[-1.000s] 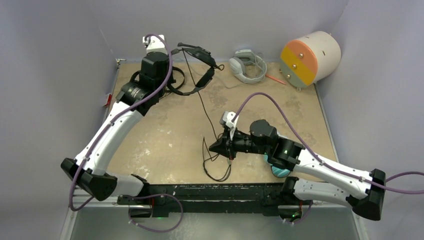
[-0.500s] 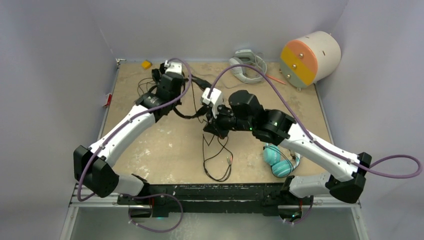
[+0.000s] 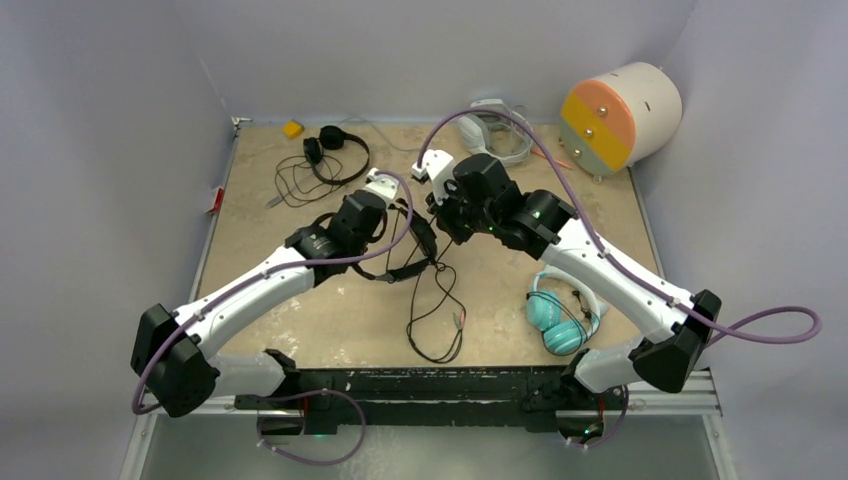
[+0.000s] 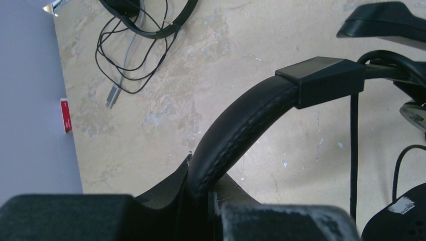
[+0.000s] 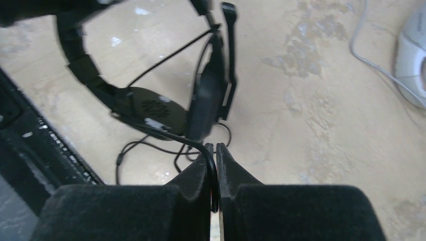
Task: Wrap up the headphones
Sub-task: Wrap the headphones cable around the headphones.
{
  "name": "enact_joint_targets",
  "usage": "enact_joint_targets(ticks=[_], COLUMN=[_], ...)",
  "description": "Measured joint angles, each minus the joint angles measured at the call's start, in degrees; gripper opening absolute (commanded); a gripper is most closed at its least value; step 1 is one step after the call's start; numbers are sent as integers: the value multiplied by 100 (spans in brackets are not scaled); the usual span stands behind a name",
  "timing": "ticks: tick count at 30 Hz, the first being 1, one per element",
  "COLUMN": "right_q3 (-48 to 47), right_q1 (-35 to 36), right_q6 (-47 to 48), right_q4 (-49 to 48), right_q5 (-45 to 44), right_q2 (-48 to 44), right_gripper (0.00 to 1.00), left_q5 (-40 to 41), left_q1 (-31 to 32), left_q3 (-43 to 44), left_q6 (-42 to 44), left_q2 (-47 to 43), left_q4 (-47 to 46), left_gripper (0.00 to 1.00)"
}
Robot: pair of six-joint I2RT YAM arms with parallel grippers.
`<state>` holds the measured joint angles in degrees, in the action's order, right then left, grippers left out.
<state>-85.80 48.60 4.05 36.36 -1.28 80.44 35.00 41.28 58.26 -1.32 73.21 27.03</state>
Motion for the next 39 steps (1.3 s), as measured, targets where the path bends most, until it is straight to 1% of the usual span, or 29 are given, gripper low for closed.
enact_joint_targets(ticks=[6, 10, 12, 14, 20, 22, 28, 35, 37, 39], right_q3=[2, -2, -35, -61, -66, -57, -35, 48, 76, 129], right_q1=[-188, -197, -201, -203, -251, -247, -249, -289, -313, -332], right_q6=[157, 225, 225, 199, 11, -22, -57, 44, 120, 243], right_q4=[-81, -181, -173, -138, 125, 153, 243, 179, 46, -136], right_q5=[-396, -535, -612, -649, -214, -101, -120, -546, -656, -758], right_q2=[28, 142, 273, 402, 380, 295, 192, 223, 243, 271], right_gripper=[7, 7, 7, 7, 9, 9, 9, 10, 10, 10], left_q5=[-415, -804, -824, -608, 765, 920, 1224, 863, 651, 175], left_q1=[-4, -4, 0, 0, -9, -11, -2, 0, 0, -24], left_q3=[-63, -83, -109, -138, -114, -114, -114, -184, -186, -186], left_q6=[374, 411, 415, 391, 33, -81, -264, -79, -55, 26], left_q2=[-411, -494, -492, -481, -2, 114, 70, -284, -315, -363], left_q4=[-61, -44, -20, -11, 186, 232, 249, 260, 262, 273], left_gripper=[0, 0, 0, 0, 0, 0, 0, 0, 0, 0])
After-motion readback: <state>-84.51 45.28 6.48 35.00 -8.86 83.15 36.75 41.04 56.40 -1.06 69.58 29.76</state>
